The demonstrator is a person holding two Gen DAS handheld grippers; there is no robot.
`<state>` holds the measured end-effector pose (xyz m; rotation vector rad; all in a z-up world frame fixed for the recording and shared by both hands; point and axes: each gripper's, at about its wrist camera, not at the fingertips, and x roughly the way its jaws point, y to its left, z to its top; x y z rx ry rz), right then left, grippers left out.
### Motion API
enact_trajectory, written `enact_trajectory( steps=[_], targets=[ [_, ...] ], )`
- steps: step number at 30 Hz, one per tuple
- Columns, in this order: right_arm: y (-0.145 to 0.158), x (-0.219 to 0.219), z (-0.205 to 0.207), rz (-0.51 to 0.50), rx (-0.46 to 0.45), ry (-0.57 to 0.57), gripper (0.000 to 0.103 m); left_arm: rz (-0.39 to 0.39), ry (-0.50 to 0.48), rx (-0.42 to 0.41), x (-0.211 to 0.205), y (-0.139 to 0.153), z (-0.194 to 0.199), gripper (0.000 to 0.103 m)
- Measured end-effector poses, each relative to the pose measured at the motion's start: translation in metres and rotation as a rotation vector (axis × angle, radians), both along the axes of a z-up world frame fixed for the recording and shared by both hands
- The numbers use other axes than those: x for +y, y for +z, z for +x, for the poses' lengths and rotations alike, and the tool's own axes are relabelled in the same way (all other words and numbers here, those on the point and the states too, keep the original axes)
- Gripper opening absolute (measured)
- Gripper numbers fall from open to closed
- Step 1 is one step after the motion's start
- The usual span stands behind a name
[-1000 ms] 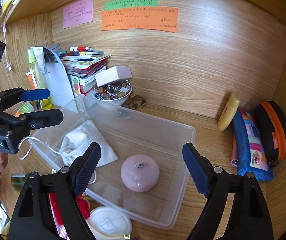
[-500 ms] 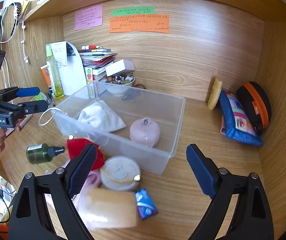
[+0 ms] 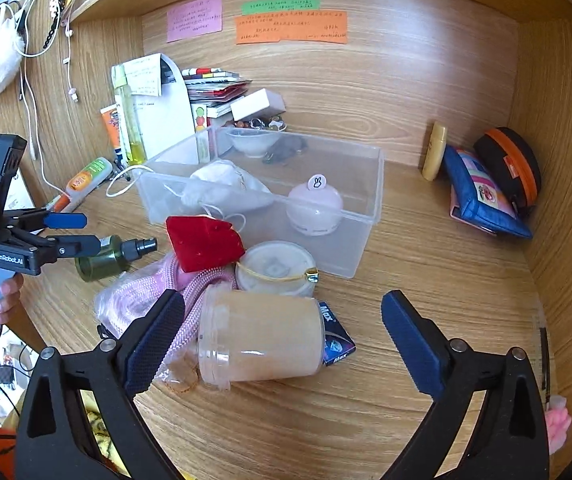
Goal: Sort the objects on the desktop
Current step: 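Grasp the green pump bottle with the left gripper while the right gripper grasps the beige jar, then carry the bottle and jar into the clear box and open both grippers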
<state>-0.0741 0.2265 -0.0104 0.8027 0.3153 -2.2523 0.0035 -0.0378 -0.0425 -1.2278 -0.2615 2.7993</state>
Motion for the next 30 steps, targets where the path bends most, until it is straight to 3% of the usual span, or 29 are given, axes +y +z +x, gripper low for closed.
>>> enact_trajectory(
  steps=[6,9,15,19,23,24,26,28,30],
  targets=[
    [-0.023,0.001,-0.011,0.005,-0.099,-0.02,0.098,-0.026,-0.005,-0.04,0.011,-0.018,-0.003,0.096],
    [-0.031,0.002,-0.016,0.005,-0.136,-0.02,0.098,0.005,-0.017,-0.057,0.011,-0.022,-0.008,0.096],
    [-0.038,-0.003,-0.02,0.011,-0.149,-0.017,0.098,-0.009,-0.01,-0.07,0.016,-0.022,-0.018,0.095],
    [-0.039,-0.007,-0.02,0.013,-0.132,-0.017,0.096,-0.051,-0.02,-0.082,0.024,-0.023,-0.023,0.082],
    [-0.037,-0.008,-0.021,-0.006,-0.14,0.004,0.085,-0.093,-0.033,-0.087,0.032,-0.024,-0.025,0.078],
    [-0.038,-0.009,-0.021,-0.009,-0.146,0.016,0.082,-0.109,-0.032,-0.085,0.034,-0.024,-0.025,0.072],
    [-0.039,-0.011,-0.018,-0.016,-0.159,0.054,0.066,-0.138,-0.034,-0.074,0.037,-0.024,-0.025,0.057],
    [-0.039,-0.014,-0.015,-0.005,-0.147,0.052,0.065,-0.145,-0.042,-0.066,0.039,-0.023,-0.024,0.045],
    [-0.039,-0.014,-0.015,-0.009,-0.142,0.048,0.065,-0.155,-0.047,-0.059,0.041,-0.023,-0.022,0.041]
  ],
)
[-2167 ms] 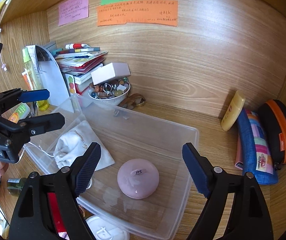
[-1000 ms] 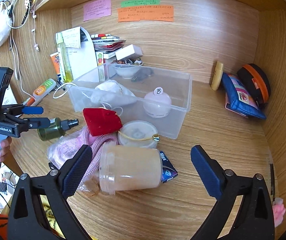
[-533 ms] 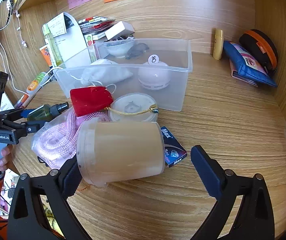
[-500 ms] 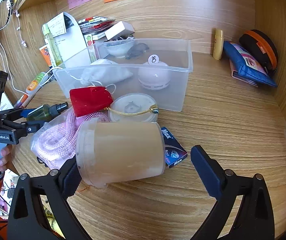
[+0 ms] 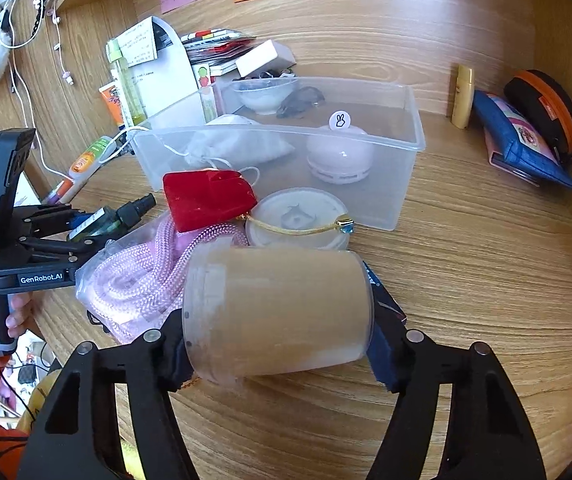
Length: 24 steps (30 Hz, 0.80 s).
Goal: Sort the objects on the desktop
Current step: 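Carry the bottle and jar into the clear box and open both grippers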
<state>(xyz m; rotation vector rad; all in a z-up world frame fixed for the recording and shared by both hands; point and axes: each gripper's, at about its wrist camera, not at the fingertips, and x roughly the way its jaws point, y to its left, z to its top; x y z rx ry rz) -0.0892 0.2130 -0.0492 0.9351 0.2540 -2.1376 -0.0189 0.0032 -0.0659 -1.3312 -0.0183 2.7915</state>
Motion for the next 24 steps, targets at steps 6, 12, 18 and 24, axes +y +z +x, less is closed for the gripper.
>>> enact_trajectory(
  steps=[6,12,18,24],
  targets=[
    [0.009,0.008,-0.003,-0.047,-0.003,-0.034,0.065,0.019,0.022,0.019,-0.004,0.0,0.004,0.041],
    [0.012,0.017,-0.01,-0.071,-0.033,-0.052,0.065,0.049,0.057,0.075,-0.011,0.013,0.012,0.041],
    [0.028,0.029,-0.016,-0.119,-0.026,-0.074,0.065,0.079,0.057,0.144,-0.015,0.034,0.02,0.041],
    [0.051,0.032,-0.017,-0.126,0.042,-0.073,0.065,0.087,0.065,0.165,-0.02,0.048,0.02,0.041]
  ],
)
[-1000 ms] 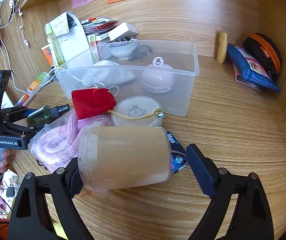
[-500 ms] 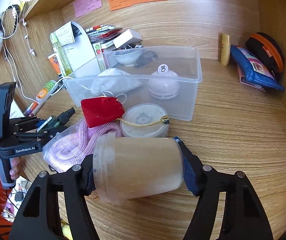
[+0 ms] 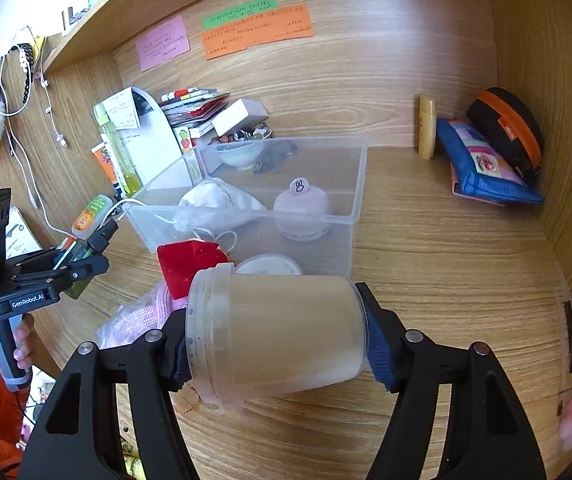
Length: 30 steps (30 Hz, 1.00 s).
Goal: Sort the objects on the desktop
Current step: 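Carry the bottle and jar into the clear box and open both grippers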
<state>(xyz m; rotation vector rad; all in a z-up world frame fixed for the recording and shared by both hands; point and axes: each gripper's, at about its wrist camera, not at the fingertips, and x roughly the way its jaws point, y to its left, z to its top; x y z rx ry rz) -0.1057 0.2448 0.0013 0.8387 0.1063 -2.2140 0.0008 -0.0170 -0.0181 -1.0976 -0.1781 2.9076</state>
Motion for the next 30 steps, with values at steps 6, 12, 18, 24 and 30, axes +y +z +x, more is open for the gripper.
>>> enact_trajectory(
  steps=[6,12,18,24,30],
  targets=[
    [0.019,0.001,-0.008,-0.039,0.041,-0.007,0.065,-0.024,0.007,0.06,-0.006,0.022,0.002,0.041],
    [0.04,-0.006,-0.019,-0.054,0.089,-0.001,0.065,-0.021,0.001,0.101,-0.014,0.043,-0.008,0.041],
    [0.057,-0.022,-0.036,-0.071,0.101,0.03,0.065,-0.007,-0.015,0.129,-0.015,0.061,-0.03,0.041],
    [0.071,-0.044,-0.053,-0.097,0.096,0.064,0.065,-0.025,-0.037,0.159,-0.007,0.081,-0.055,0.041],
    [0.071,-0.072,-0.07,-0.085,0.076,0.089,0.065,-0.039,-0.057,0.176,0.006,0.091,-0.078,0.041]
  ],
)
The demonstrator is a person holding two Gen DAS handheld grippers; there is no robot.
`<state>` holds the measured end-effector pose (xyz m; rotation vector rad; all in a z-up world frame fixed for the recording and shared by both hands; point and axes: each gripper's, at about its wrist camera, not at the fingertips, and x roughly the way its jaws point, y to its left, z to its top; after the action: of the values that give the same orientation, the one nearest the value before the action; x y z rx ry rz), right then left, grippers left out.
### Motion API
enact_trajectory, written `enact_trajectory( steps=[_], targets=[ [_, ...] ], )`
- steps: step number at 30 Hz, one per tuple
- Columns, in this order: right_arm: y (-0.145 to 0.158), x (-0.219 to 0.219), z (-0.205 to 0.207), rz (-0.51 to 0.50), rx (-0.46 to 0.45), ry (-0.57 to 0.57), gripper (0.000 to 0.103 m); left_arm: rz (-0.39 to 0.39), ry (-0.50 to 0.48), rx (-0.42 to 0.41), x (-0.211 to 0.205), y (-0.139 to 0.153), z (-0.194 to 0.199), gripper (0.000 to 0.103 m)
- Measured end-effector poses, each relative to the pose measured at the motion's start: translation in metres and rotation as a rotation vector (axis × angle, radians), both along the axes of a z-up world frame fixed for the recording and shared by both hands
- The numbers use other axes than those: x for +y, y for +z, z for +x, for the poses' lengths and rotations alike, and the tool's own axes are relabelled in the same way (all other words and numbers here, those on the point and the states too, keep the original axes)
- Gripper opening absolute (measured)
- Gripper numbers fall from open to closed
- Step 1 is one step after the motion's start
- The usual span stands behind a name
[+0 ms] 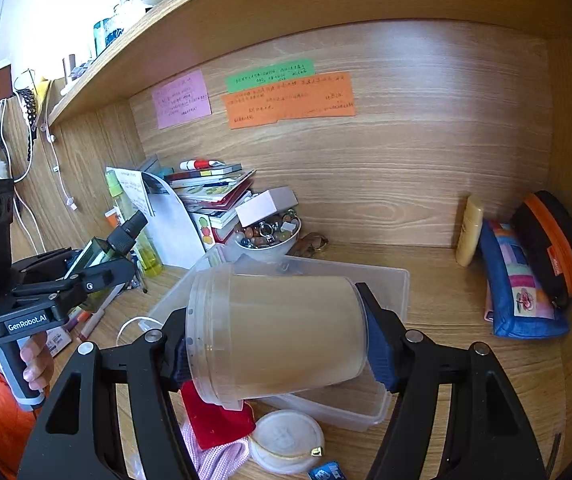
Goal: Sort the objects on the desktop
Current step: 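Carry the bottle and jar into the clear box and open both grippers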
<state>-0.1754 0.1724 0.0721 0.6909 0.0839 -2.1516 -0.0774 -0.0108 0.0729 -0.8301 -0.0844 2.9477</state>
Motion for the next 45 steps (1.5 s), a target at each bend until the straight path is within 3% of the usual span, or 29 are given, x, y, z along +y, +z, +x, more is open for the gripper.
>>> enact_trajectory(
  steps=[8,19,36,45],
  targets=[
    [-0.004,-0.03,-0.023,0.02,-0.018,0.013,0.065,0.049,0.002,-0.017,0.001,-0.009,-0.037,0.041],
    [-0.041,-0.051,-0.039,0.087,-0.076,0.023,0.065,0.047,0.03,-0.09,-0.005,-0.05,-0.069,0.041],
    [-0.069,-0.063,-0.047,0.194,-0.106,0.011,0.065,-0.077,0.047,-0.176,0.011,-0.082,-0.084,0.041],
    [-0.071,-0.068,-0.039,0.211,-0.087,0.046,0.065,-0.086,0.042,-0.216,0.009,-0.091,-0.088,0.041]
  ],
)
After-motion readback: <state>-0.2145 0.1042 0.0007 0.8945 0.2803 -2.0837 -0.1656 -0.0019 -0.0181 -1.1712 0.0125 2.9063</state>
